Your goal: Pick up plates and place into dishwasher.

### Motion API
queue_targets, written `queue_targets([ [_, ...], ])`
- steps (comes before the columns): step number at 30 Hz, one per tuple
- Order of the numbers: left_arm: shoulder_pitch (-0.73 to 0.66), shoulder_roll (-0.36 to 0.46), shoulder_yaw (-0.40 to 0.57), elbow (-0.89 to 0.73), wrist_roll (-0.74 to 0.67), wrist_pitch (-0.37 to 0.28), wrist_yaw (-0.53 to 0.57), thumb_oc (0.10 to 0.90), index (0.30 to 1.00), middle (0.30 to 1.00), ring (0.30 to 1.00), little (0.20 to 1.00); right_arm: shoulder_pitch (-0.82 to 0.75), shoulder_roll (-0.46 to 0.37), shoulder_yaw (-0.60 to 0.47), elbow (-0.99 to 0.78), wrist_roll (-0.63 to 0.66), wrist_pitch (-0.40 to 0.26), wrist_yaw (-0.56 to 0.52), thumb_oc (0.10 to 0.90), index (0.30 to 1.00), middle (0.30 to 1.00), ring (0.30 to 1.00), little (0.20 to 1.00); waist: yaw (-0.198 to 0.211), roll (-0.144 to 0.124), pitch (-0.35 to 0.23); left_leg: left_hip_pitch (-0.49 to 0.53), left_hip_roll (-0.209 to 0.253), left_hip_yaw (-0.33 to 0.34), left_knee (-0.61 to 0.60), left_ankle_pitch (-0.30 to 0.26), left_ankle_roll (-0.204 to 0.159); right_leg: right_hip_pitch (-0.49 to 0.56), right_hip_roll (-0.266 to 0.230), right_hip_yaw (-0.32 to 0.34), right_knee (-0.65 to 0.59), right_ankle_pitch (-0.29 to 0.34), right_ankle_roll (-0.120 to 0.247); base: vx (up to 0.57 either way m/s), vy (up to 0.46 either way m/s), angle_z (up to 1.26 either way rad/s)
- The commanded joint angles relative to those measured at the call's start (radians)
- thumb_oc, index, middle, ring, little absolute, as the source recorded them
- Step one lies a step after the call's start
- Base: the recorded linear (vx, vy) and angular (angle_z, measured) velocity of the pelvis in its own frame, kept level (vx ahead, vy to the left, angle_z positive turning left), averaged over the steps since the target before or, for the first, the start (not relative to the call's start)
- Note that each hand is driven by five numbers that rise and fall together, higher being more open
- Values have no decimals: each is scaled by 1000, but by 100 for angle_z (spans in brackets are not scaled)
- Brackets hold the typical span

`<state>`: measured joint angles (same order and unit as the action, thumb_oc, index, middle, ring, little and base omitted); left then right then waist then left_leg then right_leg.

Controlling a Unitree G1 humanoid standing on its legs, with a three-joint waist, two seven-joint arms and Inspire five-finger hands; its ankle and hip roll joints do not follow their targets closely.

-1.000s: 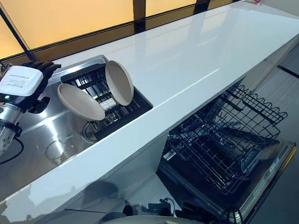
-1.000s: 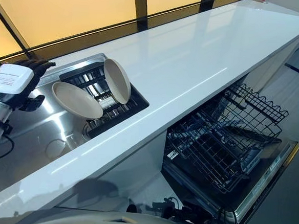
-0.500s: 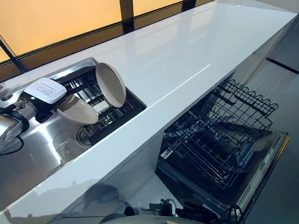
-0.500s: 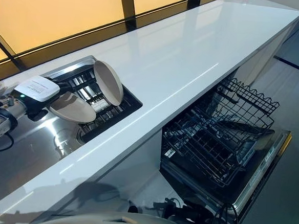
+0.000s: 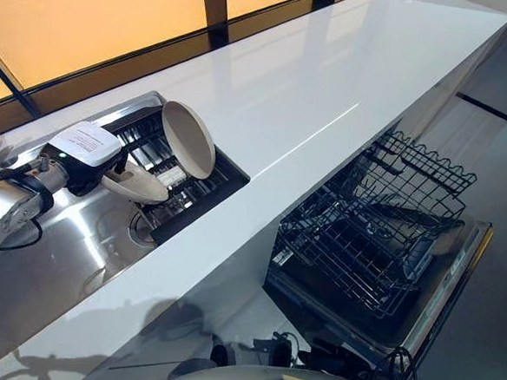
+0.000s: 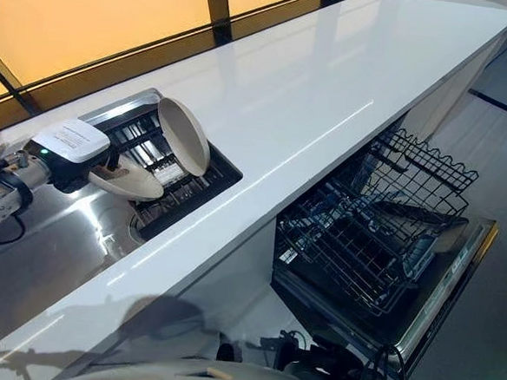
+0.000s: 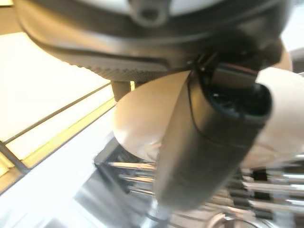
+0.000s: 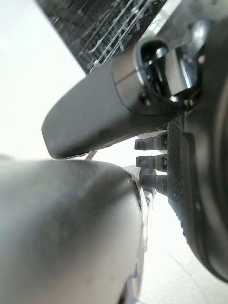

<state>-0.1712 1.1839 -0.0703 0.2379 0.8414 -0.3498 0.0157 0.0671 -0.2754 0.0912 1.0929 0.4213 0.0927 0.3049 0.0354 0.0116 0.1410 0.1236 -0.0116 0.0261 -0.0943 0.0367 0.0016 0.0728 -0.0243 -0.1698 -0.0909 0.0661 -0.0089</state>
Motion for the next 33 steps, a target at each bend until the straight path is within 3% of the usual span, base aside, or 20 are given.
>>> queue_targets([
  [1, -138, 86, 191, -43, -142, 45, 255, 100, 300, 300, 300, 200, -37, 1, -16, -190, 193, -28, 2, 800, 900, 900, 900, 900, -38, 67, -32, 6, -88, 23, 7, -127, 74, -46, -13, 43, 135, -116, 139, 0, 0, 0],
  [6, -38, 67, 302, -66, -124, 13, 393, 100, 300, 300, 300, 200, 7, 50, 3, -458, 269, -43, -29, 800, 900, 900, 900, 900, -52, 69, -32, 6, -95, 32, 7, -134, 78, -68, -32, 44, 148, -104, 154, -27, 40, -14],
  [10, 47, 51, 356, -88, -104, 7, 468, 100, 300, 300, 300, 200, 40, 51, 21, -610, 253, 33, -25, 800, 900, 900, 900, 900, -61, 61, -28, 7, -97, 43, 7, -135, 77, -79, -47, 38, 156, -93, 164, -23, 39, -4],
  [13, 141, 36, 411, -120, -90, 8, 547, 100, 300, 300, 300, 200, 57, 37, 12, -771, 318, 95, -8, 800, 900, 900, 900, 900, -62, 49, -26, 9, -96, 53, 7, -134, 76, -82, -55, 27, 156, -86, 168, -18, 18, -23],
  [17, 268, -18, 476, -168, -57, 14, 675, 100, 300, 300, 300, 200, 67, -34, -25, -945, 321, 108, 85, 800, 900, 900, 900, 900, -63, 33, -24, 8, -95, 71, 7, -130, 74, -76, -61, 12, 152, -86, 168, -15, 29, -18],
  [24, 390, -84, 582, -216, -81, -47, 832, 100, 300, 300, 300, 200, 79, -192, -210, -1123, 397, 107, 203, 800, 900, 900, 900, 900, -76, 9, -38, 3, -94, 87, 7, -126, 76, -66, -62, 18, 146, -95, 159, -2, 19, -4],
  [25, 410, -102, 611, -227, -89, -75, 858, 100, 300, 300, 300, 200, 83, -229, -280, -1158, 471, 152, 256, 800, 900, 900, 900, 900, -80, 0, -43, 2, -94, 89, 7, -126, 77, -65, -60, 19, 151, -99, 157, 0, 0, 0],
  [30, 433, -130, 656, -233, -111, -127, 888, 100, 300, 300, 300, 200, 86, -275, -400, -1182, 593, 169, 336, 800, 900, 900, 900, 900, -83, -16, -53, 0, -91, 90, 7, -126, 75, -57, -56, 13, 157, -108, 150, 0, 0, 0],
  [33, 425, -140, 672, -225, -142, -157, 879, 100, 300, 300, 300, 200, 75, -276, -489, -1193, 689, 130, 306, 800, 900, 900, 900, 900, -87, -21, -62, -2, -88, 86, 7, -126, 73, -55, -49, 13, 159, -119, 144, 2, -13, 0],
])
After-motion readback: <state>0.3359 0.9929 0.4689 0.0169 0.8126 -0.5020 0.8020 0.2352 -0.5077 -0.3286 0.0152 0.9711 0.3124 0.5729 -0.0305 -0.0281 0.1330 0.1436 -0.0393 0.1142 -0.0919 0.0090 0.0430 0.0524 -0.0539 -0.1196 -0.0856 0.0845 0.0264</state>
